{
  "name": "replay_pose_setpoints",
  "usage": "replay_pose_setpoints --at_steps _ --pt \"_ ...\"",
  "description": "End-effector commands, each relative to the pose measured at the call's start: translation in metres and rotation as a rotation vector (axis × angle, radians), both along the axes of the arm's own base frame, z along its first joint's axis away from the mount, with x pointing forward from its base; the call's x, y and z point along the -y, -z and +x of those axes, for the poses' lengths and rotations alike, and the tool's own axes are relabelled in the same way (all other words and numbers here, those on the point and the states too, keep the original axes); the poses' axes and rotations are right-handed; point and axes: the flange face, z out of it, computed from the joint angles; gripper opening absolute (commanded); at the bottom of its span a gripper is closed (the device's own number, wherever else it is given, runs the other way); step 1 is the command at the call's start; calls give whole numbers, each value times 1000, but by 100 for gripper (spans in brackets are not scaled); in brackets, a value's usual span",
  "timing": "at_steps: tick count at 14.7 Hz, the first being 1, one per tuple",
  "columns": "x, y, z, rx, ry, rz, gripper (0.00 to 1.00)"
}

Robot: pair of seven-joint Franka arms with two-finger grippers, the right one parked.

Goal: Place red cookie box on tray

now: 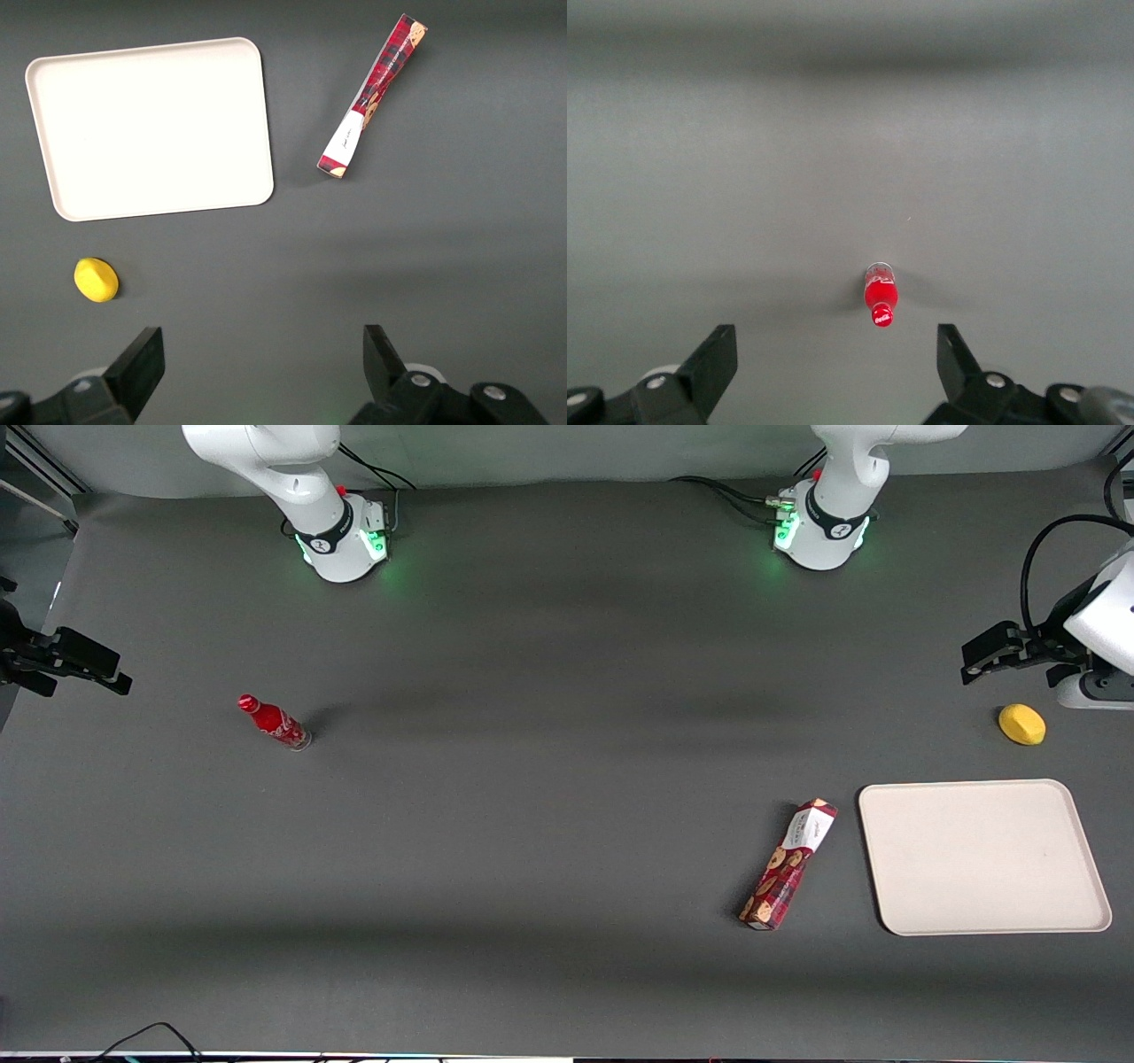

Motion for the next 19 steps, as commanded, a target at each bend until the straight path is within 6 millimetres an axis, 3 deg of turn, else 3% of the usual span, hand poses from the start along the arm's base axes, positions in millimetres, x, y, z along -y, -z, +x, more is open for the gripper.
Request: replay_pose_setpoints --at_steps 1,14,19 --pt "3 -6 5 12 14 7 100" --pt "2 0 8 -4 35 -7 100" --pt "23 35 38 -46 68 -10 100"
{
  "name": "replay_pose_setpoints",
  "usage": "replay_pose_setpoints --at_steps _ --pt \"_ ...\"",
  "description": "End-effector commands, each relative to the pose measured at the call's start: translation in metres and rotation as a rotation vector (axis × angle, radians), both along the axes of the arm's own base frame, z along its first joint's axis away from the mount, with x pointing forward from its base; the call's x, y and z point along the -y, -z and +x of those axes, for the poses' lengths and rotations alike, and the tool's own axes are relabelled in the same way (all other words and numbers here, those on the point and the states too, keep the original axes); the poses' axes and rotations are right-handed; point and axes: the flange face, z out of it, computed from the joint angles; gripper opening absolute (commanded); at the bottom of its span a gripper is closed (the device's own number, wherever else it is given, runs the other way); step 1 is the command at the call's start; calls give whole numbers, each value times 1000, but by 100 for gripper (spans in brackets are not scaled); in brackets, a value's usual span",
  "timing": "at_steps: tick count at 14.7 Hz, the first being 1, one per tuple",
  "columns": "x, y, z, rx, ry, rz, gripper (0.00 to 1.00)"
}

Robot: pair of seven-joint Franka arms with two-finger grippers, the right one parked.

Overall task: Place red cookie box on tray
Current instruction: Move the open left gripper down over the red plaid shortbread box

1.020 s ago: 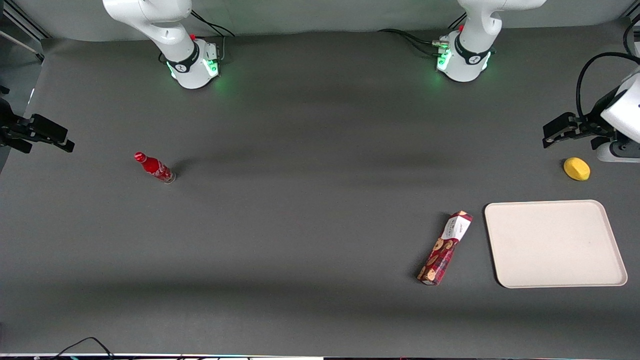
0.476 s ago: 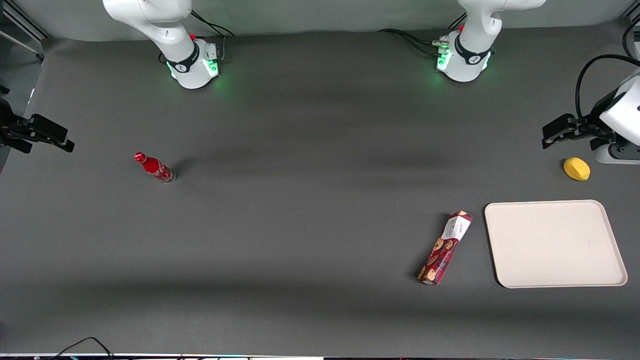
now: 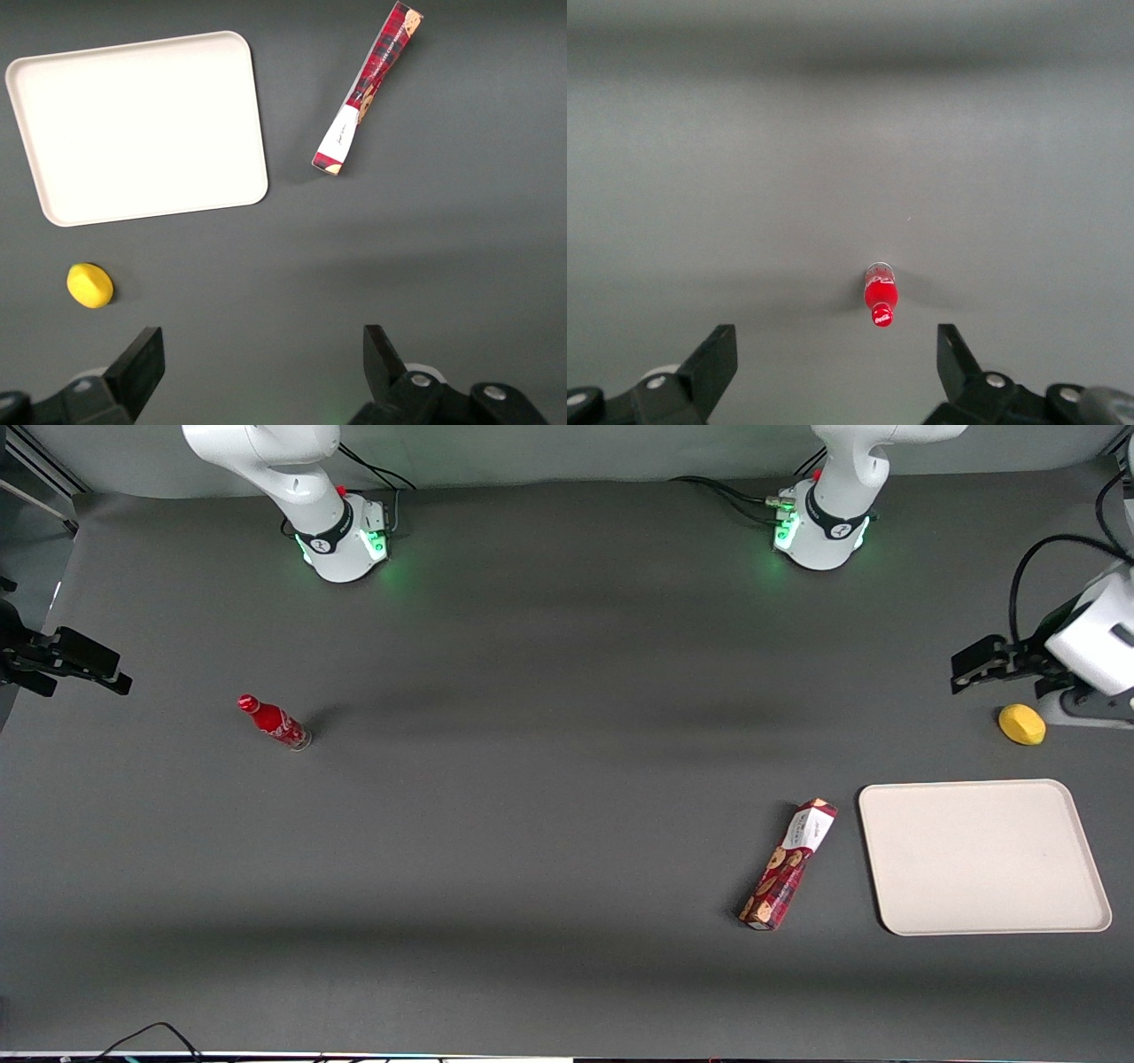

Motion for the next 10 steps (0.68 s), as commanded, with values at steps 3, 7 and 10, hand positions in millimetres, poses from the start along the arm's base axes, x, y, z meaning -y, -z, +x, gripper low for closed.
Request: replay_pose_setpoints --at_steps 3,7,10 --pt "35 47 50 -2 72 -6 100" --pt "64 111 79 -16 115 -24 100" --pt "95 156 96 10 165 -52 100"
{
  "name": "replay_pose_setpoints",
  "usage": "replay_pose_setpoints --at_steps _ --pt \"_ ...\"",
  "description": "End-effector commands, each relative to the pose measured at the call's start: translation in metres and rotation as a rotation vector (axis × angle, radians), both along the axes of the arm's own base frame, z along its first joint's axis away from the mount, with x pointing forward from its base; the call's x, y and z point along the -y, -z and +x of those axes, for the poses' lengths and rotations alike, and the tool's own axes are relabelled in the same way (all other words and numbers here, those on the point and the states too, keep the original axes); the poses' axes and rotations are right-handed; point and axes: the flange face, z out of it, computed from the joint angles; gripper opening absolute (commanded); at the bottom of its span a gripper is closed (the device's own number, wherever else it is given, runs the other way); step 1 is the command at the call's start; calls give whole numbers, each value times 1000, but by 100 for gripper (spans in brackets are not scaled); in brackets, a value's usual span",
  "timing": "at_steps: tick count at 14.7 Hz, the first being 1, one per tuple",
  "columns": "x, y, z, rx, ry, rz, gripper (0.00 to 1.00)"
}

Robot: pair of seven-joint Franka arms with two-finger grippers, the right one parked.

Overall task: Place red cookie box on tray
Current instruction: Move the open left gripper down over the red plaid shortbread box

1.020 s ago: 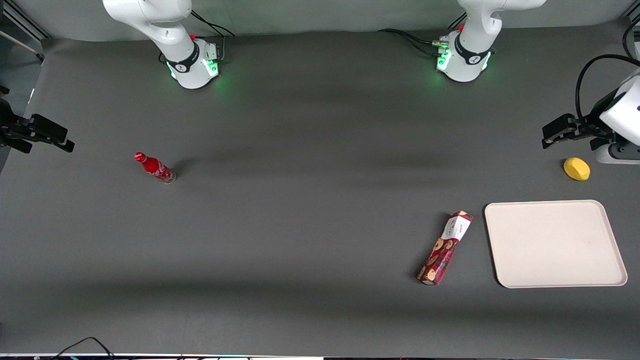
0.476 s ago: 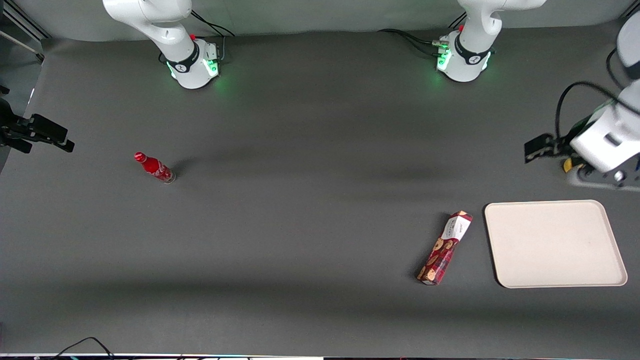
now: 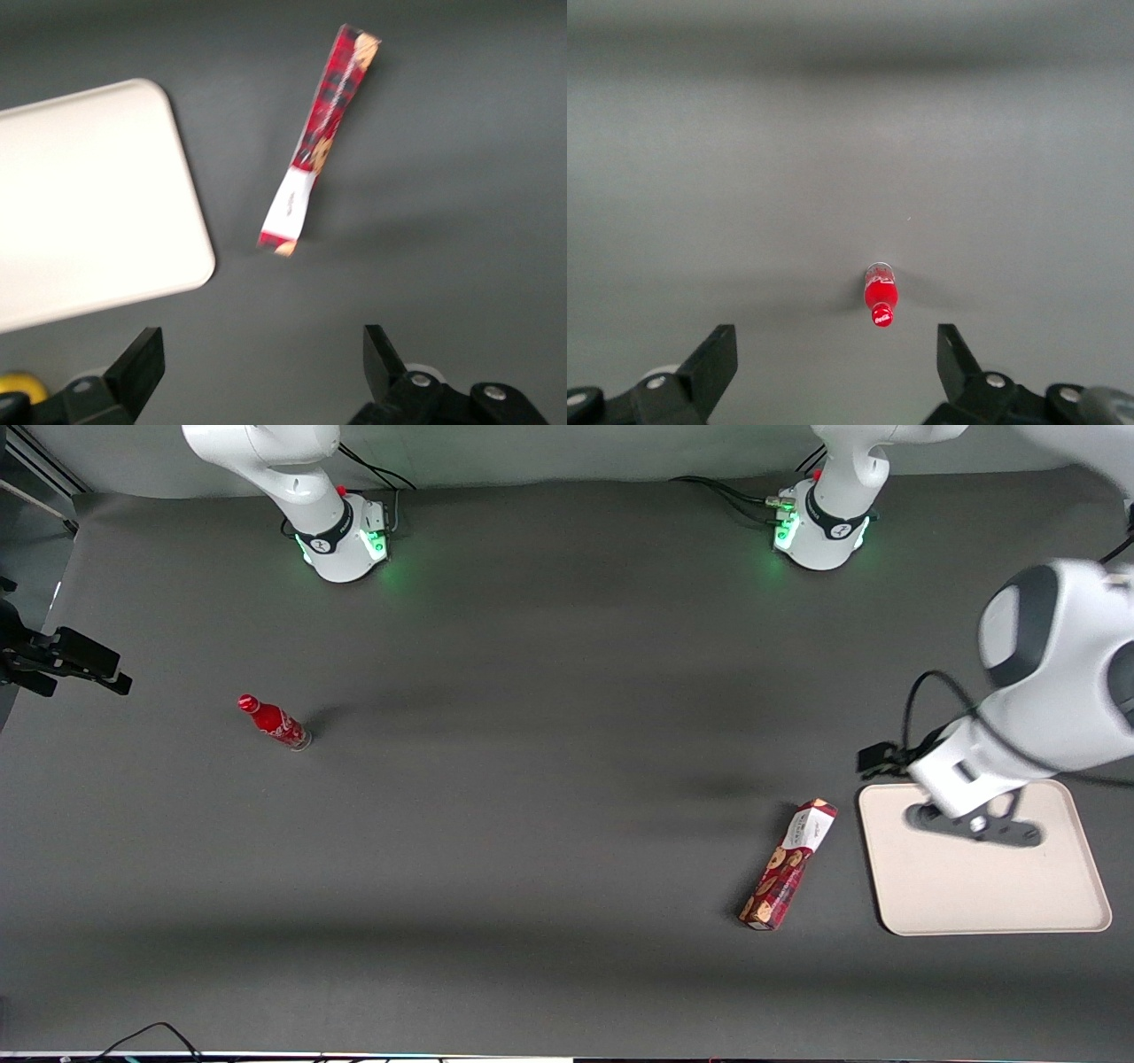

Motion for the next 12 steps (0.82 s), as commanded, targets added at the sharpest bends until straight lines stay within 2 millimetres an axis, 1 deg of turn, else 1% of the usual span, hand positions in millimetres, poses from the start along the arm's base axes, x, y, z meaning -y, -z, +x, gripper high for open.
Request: replay_pose_setpoints --at_steps 1,2,4,5,6,9,12 --pt "35 46 22 25 91 -38 100" --pt "41 64 28 36 138 -47 100" --pt "44 109 42 55 205 -60 100" --pt "45 125 47 72 218 -66 100" --pt "48 136 51 90 221 -69 100" --pt "48 174 63 145 245 -43 100" --pt "48 198 66 166 268 -19 100"
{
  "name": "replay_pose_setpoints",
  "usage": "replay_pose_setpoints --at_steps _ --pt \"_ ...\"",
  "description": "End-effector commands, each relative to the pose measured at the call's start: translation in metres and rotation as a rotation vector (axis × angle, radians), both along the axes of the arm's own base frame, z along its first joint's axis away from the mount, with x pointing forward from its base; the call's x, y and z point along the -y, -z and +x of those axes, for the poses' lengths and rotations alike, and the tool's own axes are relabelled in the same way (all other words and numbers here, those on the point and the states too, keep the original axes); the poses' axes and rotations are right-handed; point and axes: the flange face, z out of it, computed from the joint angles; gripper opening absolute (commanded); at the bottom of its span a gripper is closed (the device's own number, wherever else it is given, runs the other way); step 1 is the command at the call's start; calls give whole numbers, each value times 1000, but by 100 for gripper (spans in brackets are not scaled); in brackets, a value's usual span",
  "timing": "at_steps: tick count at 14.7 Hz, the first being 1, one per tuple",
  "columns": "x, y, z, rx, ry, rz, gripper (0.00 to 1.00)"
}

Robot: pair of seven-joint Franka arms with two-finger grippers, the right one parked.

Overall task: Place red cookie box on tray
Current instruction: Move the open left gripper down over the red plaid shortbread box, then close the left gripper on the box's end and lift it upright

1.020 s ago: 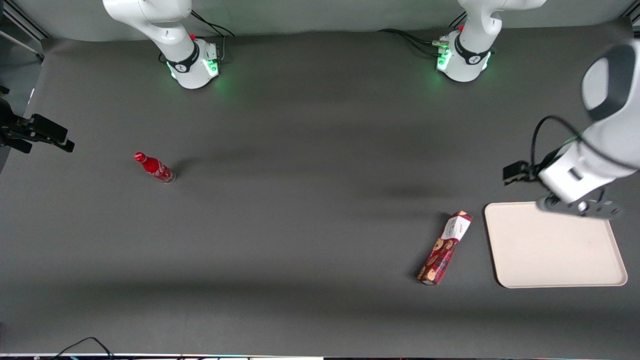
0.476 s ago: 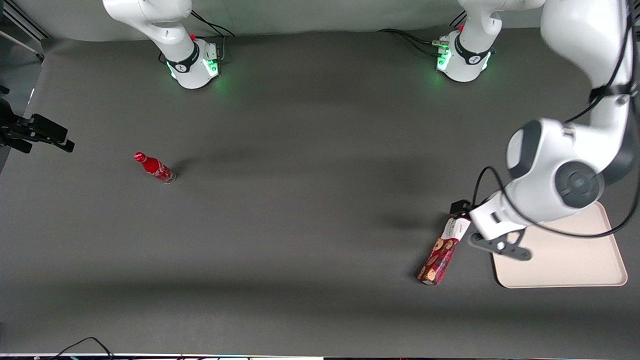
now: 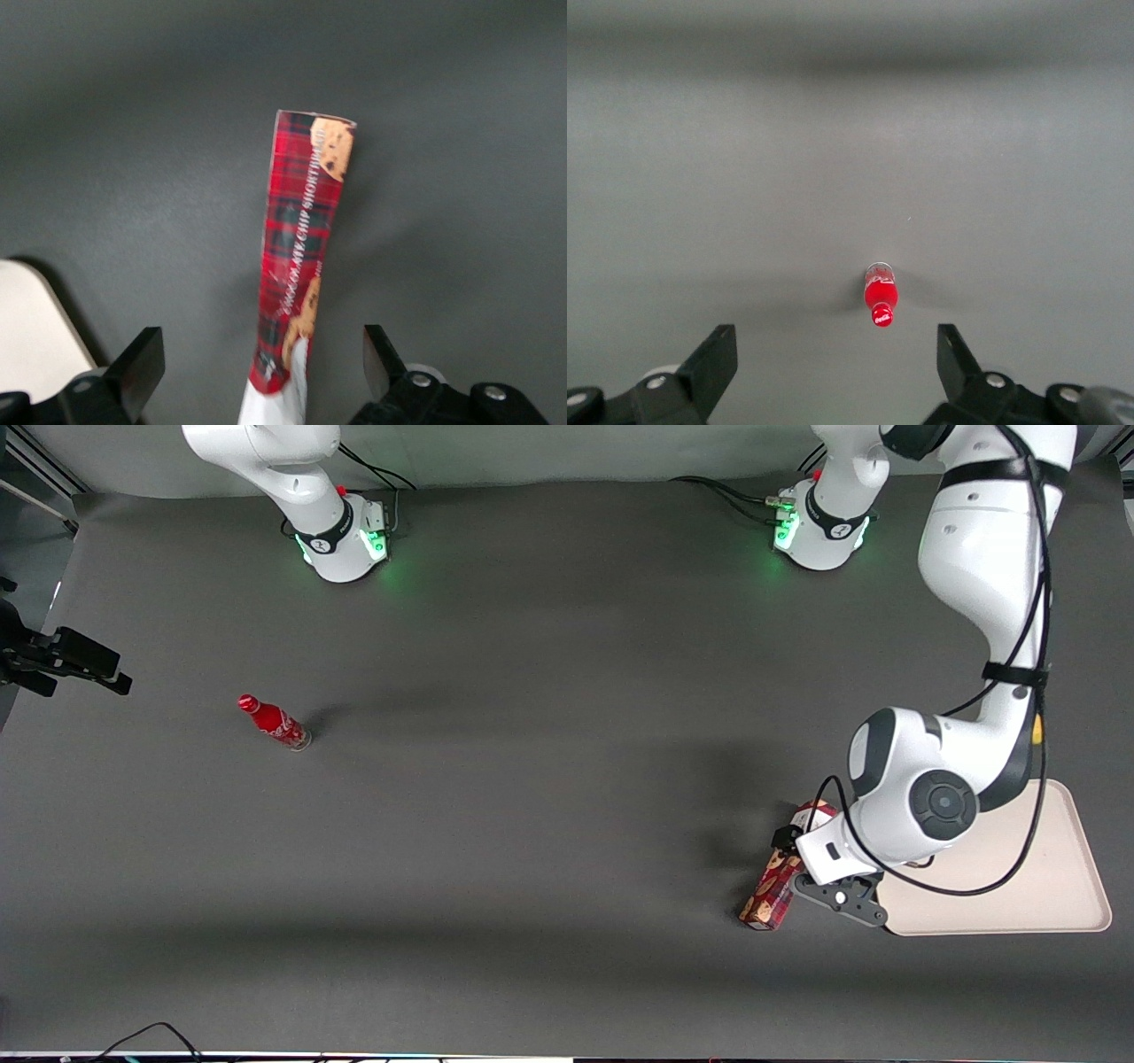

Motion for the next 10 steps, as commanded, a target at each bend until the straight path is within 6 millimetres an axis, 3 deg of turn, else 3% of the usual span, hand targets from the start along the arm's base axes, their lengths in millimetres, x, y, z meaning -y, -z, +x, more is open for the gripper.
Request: replay_pose_setpoints --at_steps 1,10 --pt "2 18 6 20 31 20 100" --pt "17 73 -4 -20 115 35 100"
